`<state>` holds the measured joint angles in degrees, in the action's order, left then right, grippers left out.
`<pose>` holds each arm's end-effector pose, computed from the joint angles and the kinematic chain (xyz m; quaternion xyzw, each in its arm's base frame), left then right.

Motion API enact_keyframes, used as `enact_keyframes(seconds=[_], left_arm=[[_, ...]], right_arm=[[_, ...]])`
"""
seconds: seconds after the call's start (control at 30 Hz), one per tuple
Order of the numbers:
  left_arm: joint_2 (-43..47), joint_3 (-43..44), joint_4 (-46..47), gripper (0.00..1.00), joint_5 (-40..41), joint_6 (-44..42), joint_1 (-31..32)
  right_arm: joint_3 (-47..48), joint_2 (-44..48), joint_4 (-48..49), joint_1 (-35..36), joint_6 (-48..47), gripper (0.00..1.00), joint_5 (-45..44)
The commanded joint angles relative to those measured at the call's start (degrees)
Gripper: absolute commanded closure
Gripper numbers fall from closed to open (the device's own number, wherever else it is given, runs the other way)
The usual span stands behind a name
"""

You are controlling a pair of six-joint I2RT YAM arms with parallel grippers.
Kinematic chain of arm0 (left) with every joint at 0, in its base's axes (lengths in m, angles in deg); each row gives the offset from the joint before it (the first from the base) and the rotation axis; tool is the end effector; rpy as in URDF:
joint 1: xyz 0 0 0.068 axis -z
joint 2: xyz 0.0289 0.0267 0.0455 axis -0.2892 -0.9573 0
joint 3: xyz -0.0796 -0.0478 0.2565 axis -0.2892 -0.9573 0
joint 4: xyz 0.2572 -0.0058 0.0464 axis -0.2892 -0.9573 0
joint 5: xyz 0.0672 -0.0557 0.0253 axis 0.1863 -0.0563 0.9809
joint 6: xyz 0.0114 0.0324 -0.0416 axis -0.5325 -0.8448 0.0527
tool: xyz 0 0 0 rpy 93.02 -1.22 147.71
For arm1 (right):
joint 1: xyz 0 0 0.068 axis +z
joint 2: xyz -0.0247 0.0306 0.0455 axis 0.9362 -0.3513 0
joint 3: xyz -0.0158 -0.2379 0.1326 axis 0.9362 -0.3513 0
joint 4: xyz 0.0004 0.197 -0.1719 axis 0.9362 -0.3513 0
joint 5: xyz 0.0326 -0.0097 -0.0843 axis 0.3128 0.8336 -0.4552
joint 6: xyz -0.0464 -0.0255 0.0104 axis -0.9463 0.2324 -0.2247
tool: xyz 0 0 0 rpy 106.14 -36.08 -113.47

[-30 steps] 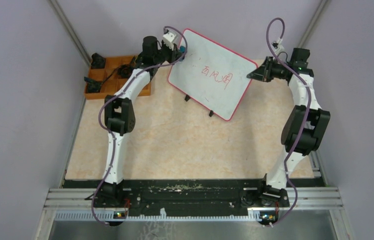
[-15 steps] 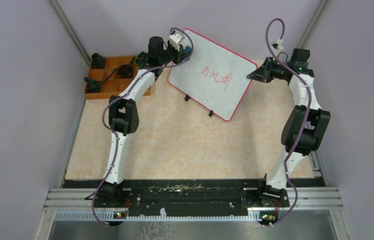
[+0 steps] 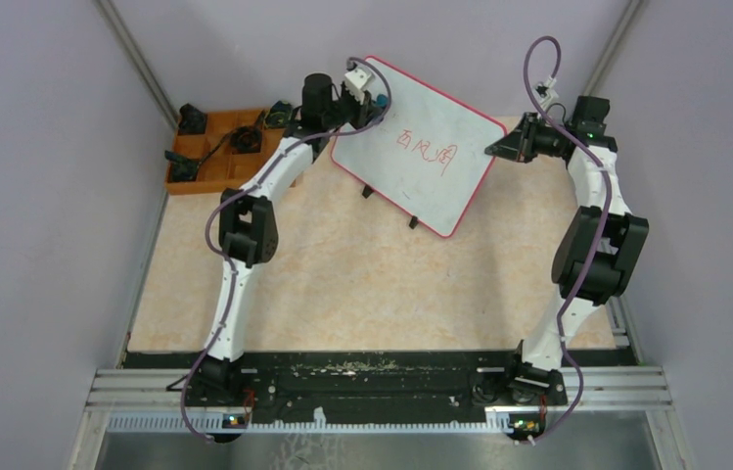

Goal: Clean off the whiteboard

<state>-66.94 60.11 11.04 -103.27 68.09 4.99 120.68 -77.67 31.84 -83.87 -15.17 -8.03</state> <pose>0.5392 -0.2341 0.2751 0.3712 0.6447 -0.2397 0.6238 0.4129 -0.0724 0.3061 -0.1668 0.7756 0.4398 0.4209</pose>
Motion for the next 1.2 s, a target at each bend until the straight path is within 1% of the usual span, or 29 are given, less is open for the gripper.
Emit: enact_keyframes(seconds=[0.0, 0.27, 0.4, 0.9, 1.17], left_arm=[[0.64, 1.19, -0.25, 1.0, -3.19, 1.95, 3.03], [0.23, 2.33, -0.02, 1.0, -3.64, 2.92, 5.78], [-0.04, 2.34, -0.21, 1.0, -2.36, 1.69, 5.67], [-2.26, 1.68, 0.35, 1.0, 2.1, -3.14, -1.67], [-3.79, 1.9, 1.21, 1.0, 3.39, -5.13, -4.08]], right_arm=[[-0.16, 3.39, 3.33, -0.35, -1.87, 1.0, 2.15], [-0.35, 3.66, 3.63, -0.4, -1.57, 1.0, 2.08], [-0.27, 3.68, 3.58, -0.33, -1.51, 1.0, 1.87], [-0.07, 3.4, 2.85, -0.4, -2.3, 1.0, 1.46], [0.53, 3.22, 1.86, -0.72, -3.35, 1.0, 1.87]])
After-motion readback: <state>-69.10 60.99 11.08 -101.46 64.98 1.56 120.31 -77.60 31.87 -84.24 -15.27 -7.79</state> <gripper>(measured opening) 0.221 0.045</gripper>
